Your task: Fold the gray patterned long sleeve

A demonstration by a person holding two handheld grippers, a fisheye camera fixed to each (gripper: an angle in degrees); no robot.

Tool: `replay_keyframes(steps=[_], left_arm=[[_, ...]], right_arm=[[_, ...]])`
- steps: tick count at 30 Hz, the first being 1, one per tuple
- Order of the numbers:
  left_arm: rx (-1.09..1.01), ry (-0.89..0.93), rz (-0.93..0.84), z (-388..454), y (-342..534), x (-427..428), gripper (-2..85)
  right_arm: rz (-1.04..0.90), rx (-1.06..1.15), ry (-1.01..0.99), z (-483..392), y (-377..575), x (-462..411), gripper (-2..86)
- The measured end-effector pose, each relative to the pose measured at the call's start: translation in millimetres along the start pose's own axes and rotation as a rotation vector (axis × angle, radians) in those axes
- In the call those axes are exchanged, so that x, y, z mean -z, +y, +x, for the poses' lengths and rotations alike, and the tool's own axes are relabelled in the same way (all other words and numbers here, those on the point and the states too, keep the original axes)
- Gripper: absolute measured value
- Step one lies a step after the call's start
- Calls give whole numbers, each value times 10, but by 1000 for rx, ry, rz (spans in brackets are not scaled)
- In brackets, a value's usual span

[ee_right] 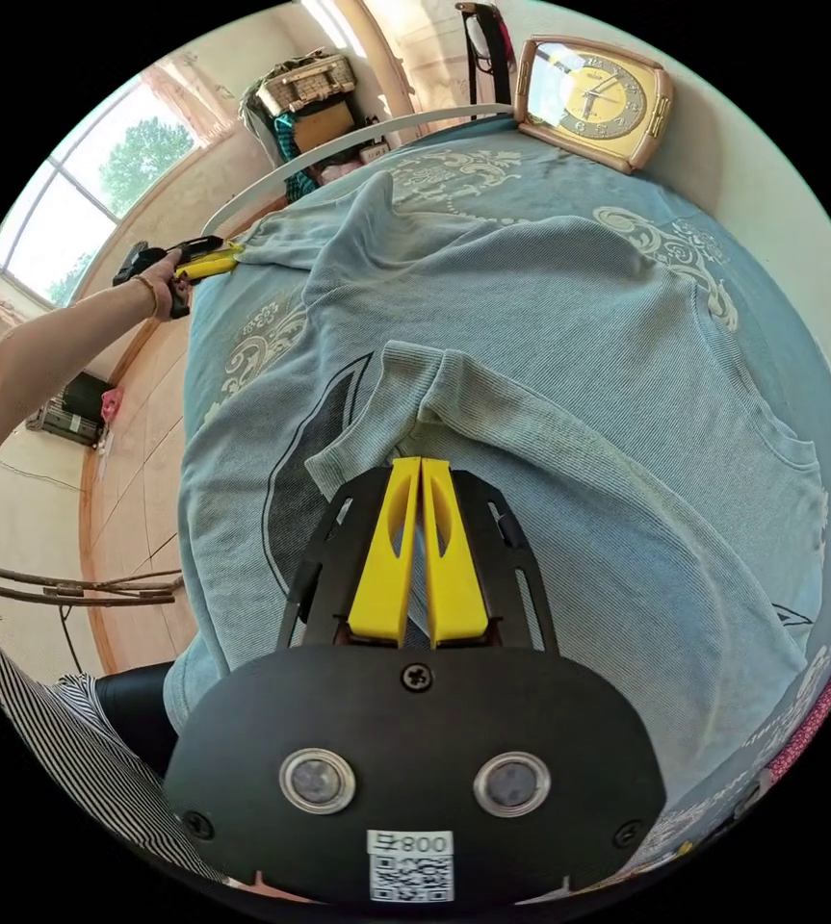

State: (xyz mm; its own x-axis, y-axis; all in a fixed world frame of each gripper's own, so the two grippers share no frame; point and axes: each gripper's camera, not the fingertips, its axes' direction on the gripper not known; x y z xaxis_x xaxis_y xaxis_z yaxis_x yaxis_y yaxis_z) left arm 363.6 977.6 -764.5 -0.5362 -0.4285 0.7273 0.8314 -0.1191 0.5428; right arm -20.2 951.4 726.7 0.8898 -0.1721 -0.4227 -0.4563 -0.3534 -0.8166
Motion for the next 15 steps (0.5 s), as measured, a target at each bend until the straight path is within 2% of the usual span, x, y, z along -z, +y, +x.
replay_keyframes(steps=[4, 7, 10, 12, 13, 15], left_arm=[[-102, 82, 63, 287, 121, 121, 47], [-297, 230, 45, 828, 327, 215, 44], [-602, 344, -59, 1611, 837, 279, 43], [-841, 420, -188, 2187, 1489, 254, 42], [-886, 426, -215, 2296, 1664, 235, 42], [-1019, 446, -338, 2612, 2343, 82, 40]], right_arm=[[29, -2, 24, 107, 125, -51, 2], [26, -37, -37, 341, 206, -69, 4], [4, -96, -154, 658, 306, -36, 8], [80, -173, -312, 988, 511, 111, 17], [108, -199, -364, 1088, 577, 156, 21], [252, -334, -589, 1539, 901, 300, 53]])
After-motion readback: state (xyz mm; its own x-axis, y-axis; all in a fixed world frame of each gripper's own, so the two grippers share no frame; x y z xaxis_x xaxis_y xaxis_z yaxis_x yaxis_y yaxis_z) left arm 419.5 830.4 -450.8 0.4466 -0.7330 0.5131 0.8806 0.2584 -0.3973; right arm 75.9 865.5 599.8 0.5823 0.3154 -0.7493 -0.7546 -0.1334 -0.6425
